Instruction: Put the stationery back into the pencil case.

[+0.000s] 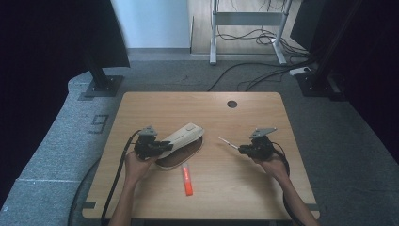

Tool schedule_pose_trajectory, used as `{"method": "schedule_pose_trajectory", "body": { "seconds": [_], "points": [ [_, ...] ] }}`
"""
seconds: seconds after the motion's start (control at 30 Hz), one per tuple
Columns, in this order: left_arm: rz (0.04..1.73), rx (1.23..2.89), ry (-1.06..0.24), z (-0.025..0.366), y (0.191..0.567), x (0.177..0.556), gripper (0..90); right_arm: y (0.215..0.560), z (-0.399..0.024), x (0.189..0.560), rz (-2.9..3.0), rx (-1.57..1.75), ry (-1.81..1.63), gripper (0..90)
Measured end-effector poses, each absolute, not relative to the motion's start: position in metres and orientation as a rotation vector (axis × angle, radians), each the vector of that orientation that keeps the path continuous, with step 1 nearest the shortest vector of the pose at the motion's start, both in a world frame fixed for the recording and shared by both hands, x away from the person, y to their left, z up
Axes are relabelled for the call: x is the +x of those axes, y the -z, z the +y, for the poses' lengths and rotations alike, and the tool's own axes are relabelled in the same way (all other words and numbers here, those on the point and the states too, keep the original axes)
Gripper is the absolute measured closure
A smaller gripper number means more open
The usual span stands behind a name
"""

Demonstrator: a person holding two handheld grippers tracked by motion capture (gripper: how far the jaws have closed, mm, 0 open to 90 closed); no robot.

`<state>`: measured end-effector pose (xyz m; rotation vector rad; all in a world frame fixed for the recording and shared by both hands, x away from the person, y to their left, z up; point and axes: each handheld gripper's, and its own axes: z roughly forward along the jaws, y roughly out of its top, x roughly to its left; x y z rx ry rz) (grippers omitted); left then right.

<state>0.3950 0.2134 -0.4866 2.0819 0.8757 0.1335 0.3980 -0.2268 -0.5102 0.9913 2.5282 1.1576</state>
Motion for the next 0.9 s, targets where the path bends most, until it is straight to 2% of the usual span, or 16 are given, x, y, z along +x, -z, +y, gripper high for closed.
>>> {"method": "schedule_pose_trajectory", "body": {
  "seconds": [0.47, 0.9],
  "points": [
    [0.889, 2.062, -0.159, 0.215, 0.484, 0.394, 77.3, 0.496, -0.192, 0.396, 2.565, 0.882, -1.209, 78.9],
    [0.897, 2.051, -0.156, 0.217, 0.482, 0.394, 77.4, 0.505, -0.153, 0.396, 2.637, 0.807, -1.219, 78.9]
  ]
}}
